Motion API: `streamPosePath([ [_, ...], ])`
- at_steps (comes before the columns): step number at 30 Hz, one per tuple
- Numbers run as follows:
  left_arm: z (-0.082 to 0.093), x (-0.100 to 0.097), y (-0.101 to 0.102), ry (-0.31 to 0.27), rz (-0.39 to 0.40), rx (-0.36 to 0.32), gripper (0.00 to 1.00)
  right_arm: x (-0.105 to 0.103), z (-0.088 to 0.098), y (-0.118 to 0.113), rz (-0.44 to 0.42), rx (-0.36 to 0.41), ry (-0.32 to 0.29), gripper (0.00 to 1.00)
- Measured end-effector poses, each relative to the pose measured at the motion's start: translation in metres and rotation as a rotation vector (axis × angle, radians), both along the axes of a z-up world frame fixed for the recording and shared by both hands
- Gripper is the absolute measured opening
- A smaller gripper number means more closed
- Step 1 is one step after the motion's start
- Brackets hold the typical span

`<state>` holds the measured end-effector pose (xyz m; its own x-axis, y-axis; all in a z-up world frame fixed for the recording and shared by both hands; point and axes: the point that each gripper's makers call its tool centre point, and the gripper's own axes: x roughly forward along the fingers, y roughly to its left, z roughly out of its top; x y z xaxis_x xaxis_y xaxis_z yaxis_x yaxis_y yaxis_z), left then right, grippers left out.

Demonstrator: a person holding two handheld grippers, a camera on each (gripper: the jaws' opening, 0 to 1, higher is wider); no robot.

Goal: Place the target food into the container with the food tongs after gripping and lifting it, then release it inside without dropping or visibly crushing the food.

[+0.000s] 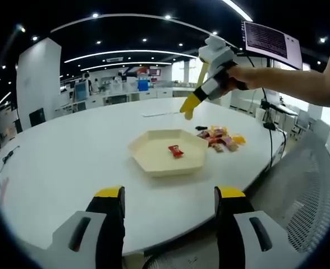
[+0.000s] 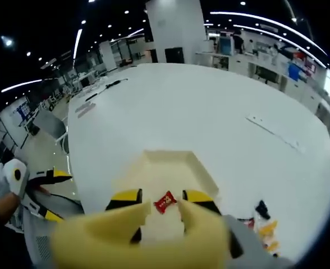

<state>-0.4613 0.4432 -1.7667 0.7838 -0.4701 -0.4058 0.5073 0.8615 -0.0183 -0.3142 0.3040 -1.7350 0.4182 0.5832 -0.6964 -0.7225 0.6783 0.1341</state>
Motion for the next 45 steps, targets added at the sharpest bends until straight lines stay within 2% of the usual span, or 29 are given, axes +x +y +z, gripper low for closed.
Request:
streamPosePath([
  [4, -0.001, -0.001, -0.001, 0.005, -0.008, 0.003, 0.6, -0.004, -0.008, -0.03, -0.048, -0.011, 0.013, 0.28],
  [11, -0.002, -0.001, -0.001, 0.011, -0.013, 0.006, 0.6, -0.017, -0.037, -0.103, -0.175, -0.066, 0.063, 0.28],
  [16, -0.003, -0.002, -0.002, 0.017, -0.018, 0.01, 0.59, -0.026, -0.057, -0.134, -0.252, -0.08, 0.109, 0.28],
  [21, -0.004, -0.002, -0.002, 0.025, -0.024, 0.016, 0.59, -0.031, -0.075, -0.145, -0.286, -0.08, 0.151, 0.28],
  [28, -0.005, -0.002, -0.001, 0.029, -0.023, 0.02, 0.58, -0.033, -0.088, -0.151, -0.33, -0.073, 0.184, 0.28],
  [36, -0.006, -0.003, -0.002, 0.033, -0.025, 0.022, 0.57, -0.031, -0.089, -0.151, -0.374, -0.04, 0.201, 0.28],
  [39, -0.005, -0.002, -0.002, 0.032, -0.023, 0.021, 0.57, -0.029, -0.086, -0.155, -0.394, -0.04, 0.192, 0.28],
  [45, -0.005, -0.002, -0.002, 0.03, -0.024, 0.02, 0.57, -0.033, -0.087, -0.163, -0.439, -0.018, 0.219, 0.28],
])
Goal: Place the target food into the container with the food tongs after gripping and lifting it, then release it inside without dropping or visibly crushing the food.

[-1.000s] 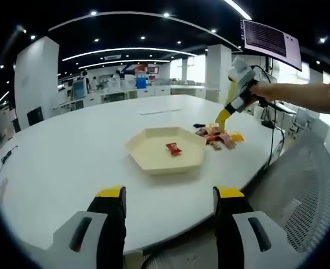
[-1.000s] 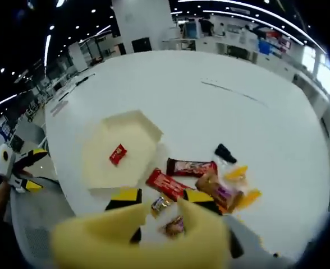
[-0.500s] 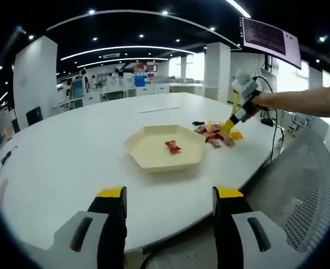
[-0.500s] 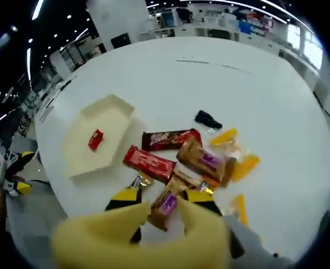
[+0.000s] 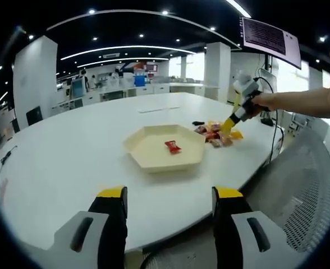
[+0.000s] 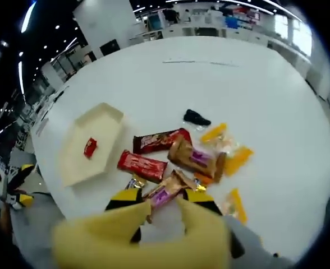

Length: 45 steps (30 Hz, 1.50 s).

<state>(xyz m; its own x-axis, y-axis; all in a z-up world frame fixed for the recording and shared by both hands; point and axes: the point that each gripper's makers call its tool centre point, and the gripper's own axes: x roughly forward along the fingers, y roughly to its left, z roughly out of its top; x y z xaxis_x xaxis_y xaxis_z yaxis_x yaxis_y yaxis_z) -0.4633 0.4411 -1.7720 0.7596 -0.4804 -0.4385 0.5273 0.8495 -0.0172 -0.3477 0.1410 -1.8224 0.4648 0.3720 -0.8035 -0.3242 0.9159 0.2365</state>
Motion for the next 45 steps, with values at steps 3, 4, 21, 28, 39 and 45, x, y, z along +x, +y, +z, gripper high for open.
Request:
streamPosePath([
  [3, 0.0, 0.0, 0.0, 0.002, -0.003, 0.001, 0.57, 0.0, -0.002, 0.001, -0.031, 0.019, 0.01, 0.28],
  [4, 0.0, 0.0, -0.001, 0.002, -0.004, 0.001, 0.57, 0.0, -0.002, 0.002, -0.034, 0.022, 0.01, 0.28],
  [21, 0.0, 0.0, 0.0, 0.002, 0.001, 0.001, 0.57, 0.011, -0.006, 0.018, -0.053, -0.017, 0.018, 0.29],
  [28, 0.0, 0.0, 0.0, 0.001, 0.003, 0.0, 0.57, 0.017, -0.012, 0.022, -0.053, -0.066, 0.021, 0.29],
  [39, 0.0, 0.0, 0.0, 0.002, 0.006, 0.0, 0.57, 0.016, -0.021, 0.02, -0.025, -0.142, 0.03, 0.27],
  [45, 0.001, 0.001, 0.001, -0.004, 0.012, -0.001, 0.58, 0.017, -0.022, 0.019, 0.023, -0.216, 0.011, 0.24],
])
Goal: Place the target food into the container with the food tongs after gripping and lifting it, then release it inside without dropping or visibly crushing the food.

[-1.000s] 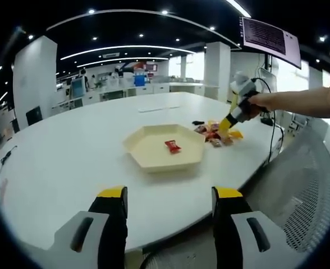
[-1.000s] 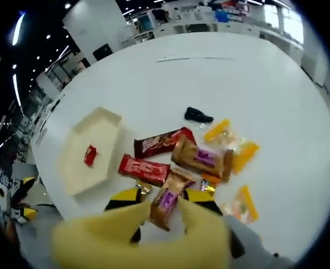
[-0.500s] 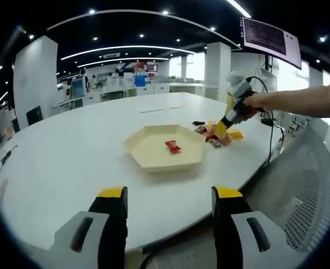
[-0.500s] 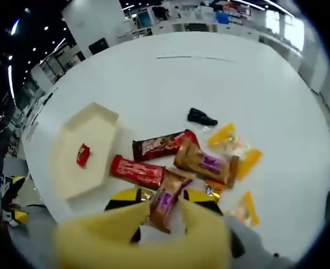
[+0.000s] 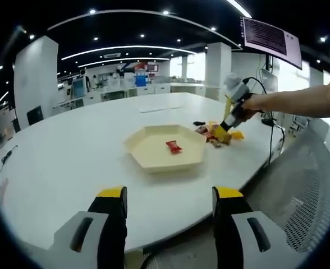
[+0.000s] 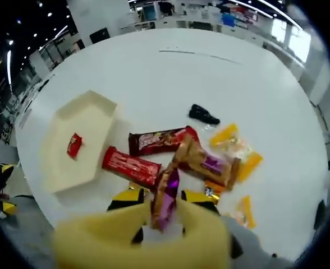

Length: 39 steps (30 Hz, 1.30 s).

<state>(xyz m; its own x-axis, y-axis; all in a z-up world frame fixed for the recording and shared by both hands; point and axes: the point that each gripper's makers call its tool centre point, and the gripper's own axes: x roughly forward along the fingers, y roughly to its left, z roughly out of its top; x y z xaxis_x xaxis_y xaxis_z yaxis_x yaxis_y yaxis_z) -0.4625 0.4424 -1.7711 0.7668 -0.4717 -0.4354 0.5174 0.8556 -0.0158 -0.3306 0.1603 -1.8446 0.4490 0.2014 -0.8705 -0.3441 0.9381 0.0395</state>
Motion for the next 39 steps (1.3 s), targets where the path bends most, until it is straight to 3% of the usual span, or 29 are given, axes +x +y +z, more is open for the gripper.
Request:
streamPosePath([
  [14, -0.001, 0.0, 0.0, 0.006, 0.0, 0.001, 0.58, -0.001, 0.0, -0.004, 0.043, 0.014, -0.008, 0.22],
  [23, 0.0, 0.0, 0.0, 0.002, 0.0, -0.007, 0.56, -0.006, 0.006, -0.019, 0.035, 0.003, -0.005, 0.22],
  [24, 0.0, 0.0, -0.001, 0.0, -0.001, -0.014, 0.57, -0.004, 0.009, -0.02, 0.046, -0.007, -0.029, 0.21],
  [34, 0.0, -0.001, -0.001, 0.0, -0.002, -0.009, 0.57, -0.002, 0.038, -0.013, 0.05, 0.015, -0.052, 0.22],
  [39, 0.001, 0.0, -0.001, -0.006, -0.001, -0.015, 0.58, 0.001, 0.056, -0.009, 0.09, -0.013, -0.064, 0.22],
])
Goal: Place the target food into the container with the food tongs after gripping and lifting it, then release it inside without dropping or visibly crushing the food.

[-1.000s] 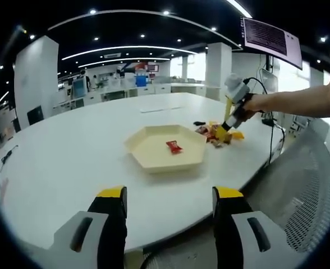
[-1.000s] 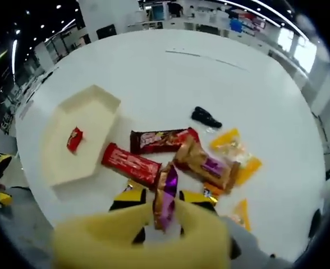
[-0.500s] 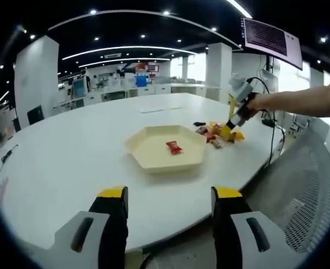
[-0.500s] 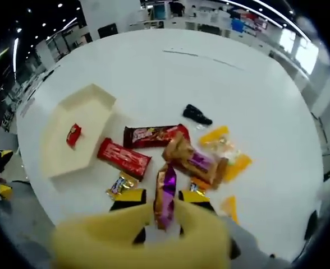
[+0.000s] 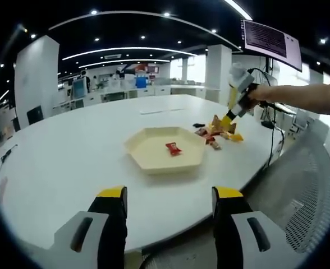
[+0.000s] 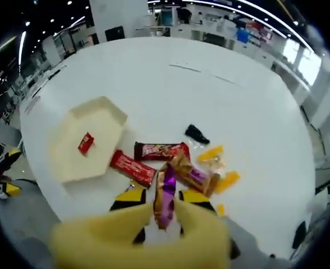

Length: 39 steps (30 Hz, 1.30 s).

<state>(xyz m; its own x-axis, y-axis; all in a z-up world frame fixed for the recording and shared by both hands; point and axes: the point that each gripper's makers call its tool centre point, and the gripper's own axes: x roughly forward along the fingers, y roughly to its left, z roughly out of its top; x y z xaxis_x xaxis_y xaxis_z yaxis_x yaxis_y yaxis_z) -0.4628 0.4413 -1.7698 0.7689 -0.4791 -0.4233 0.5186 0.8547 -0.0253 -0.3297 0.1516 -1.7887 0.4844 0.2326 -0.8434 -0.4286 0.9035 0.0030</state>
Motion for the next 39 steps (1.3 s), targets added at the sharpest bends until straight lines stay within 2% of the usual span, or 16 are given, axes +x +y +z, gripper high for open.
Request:
streamPosePath([
  [6, 0.001, 0.001, 0.001, -0.004, 0.006, -0.005, 0.57, 0.013, 0.032, 0.01, 0.02, -0.002, -0.05, 0.22],
  [8, 0.001, 0.001, 0.001, -0.007, 0.01, -0.008, 0.57, 0.015, 0.037, 0.015, 0.023, -0.001, -0.049, 0.22],
  [22, 0.003, 0.002, 0.002, -0.019, 0.016, -0.02, 0.57, 0.018, 0.034, 0.037, 0.071, -0.026, -0.05, 0.2],
  [28, 0.004, 0.003, 0.003, -0.025, 0.025, -0.027, 0.57, 0.021, 0.04, 0.064, 0.117, -0.024, -0.05, 0.2],
  [39, 0.004, 0.004, 0.004, -0.023, 0.037, -0.039, 0.58, 0.027, 0.052, 0.129, 0.238, -0.016, -0.073, 0.2],
])
